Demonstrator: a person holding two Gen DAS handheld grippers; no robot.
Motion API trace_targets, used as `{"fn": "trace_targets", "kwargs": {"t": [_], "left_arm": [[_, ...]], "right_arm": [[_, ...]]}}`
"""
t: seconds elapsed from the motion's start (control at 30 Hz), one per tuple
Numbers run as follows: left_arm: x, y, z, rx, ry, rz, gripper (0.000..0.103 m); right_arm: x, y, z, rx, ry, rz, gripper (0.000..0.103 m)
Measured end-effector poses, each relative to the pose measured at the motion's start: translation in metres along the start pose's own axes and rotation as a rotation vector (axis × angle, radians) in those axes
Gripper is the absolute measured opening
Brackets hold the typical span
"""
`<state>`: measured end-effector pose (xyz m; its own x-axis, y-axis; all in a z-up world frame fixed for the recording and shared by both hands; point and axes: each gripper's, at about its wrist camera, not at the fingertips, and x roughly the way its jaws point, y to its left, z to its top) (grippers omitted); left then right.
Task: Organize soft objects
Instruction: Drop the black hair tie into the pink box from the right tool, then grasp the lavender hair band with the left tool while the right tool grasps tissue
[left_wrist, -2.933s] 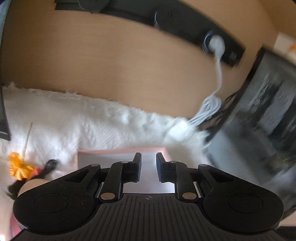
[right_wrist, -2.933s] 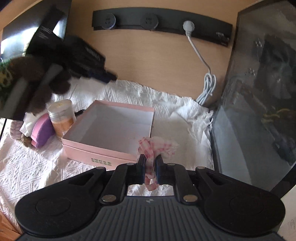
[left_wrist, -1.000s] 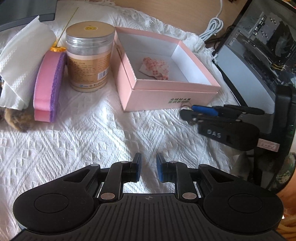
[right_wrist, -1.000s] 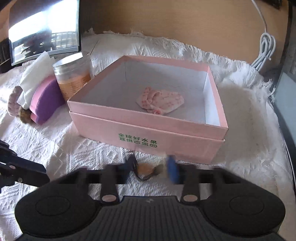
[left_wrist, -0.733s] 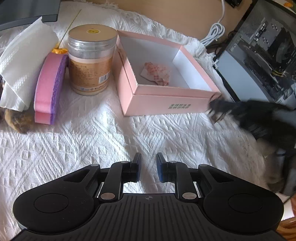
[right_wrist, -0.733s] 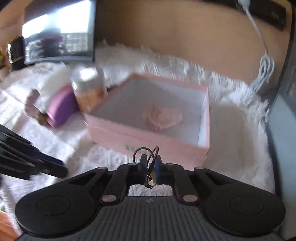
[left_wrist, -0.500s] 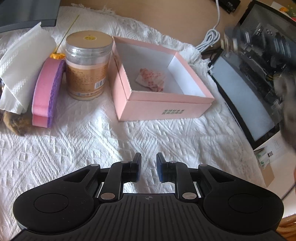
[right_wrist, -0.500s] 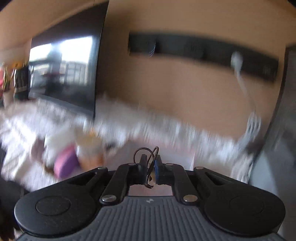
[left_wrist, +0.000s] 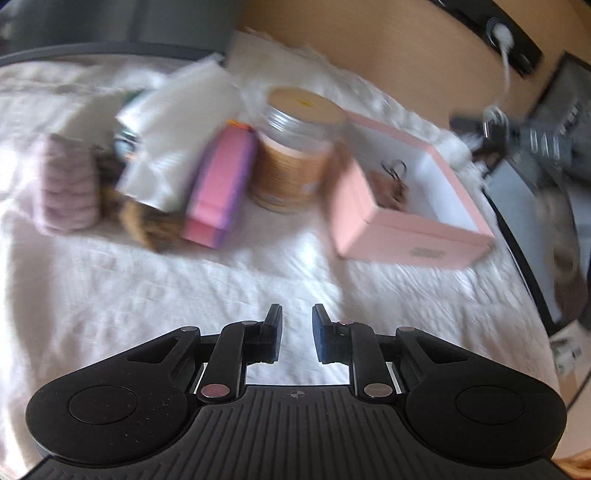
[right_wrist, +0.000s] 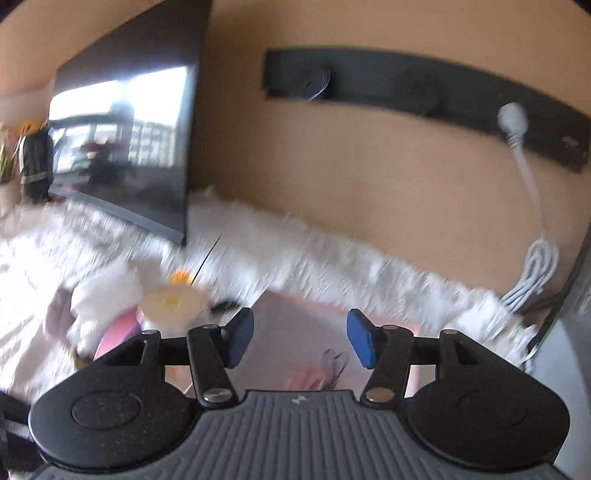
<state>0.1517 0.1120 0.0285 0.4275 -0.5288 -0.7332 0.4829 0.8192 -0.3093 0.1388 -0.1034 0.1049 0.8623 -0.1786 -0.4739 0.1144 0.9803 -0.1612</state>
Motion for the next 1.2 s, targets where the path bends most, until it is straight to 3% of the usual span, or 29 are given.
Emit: {"fn": "trace_targets", "kwargs": {"t": [0.13,0.33,0.5,0.8,0.9,0.93,1.0,1.1,1.2], "left_arm": [[-0.014,0.024,0.000,-0.055,-0.075,0.071,0.020],[-0.040,0.074,0.014,-0.212,-0.242,0.236,0.020],[-0.042,0.121,0.045,-0.337,-0.284,0.239,0.020],[0.001,0.155,0.074,-0.270,-0.157,0.276,0.021],[0.004,0.157,0.074,-0.244,-0.152,0.221,0.027],[0.005,0.155,0.075,-0.222,-0.150,0.191,0.036],[0.006,0.152,0.075,-0.184,-0.151,0.154,0.039],[0.008,0.148,0.072,-0.138,-0.149,0.143,0.039],[0.018,0.151,0.072,-0.116,-0.120,0.189,0.039]], "right_arm": [[-0.002,0.026,-0.021,-0.030,0.021,0.059,0.056],[0.001,0.078,-0.038,-0.140,0.089,0.165,0.056],[0.002,0.115,-0.050,-0.219,0.125,0.227,0.056],[0.000,0.130,-0.059,-0.234,0.190,0.220,0.056],[0.003,0.128,-0.058,-0.218,0.203,0.206,0.056],[0.003,0.129,-0.059,-0.215,0.205,0.204,0.056],[0.003,0.130,-0.058,-0.217,0.209,0.212,0.056],[0.002,0.134,-0.048,-0.232,0.177,0.237,0.056],[-0.002,0.142,-0.029,-0.298,0.116,0.249,0.056]]}}
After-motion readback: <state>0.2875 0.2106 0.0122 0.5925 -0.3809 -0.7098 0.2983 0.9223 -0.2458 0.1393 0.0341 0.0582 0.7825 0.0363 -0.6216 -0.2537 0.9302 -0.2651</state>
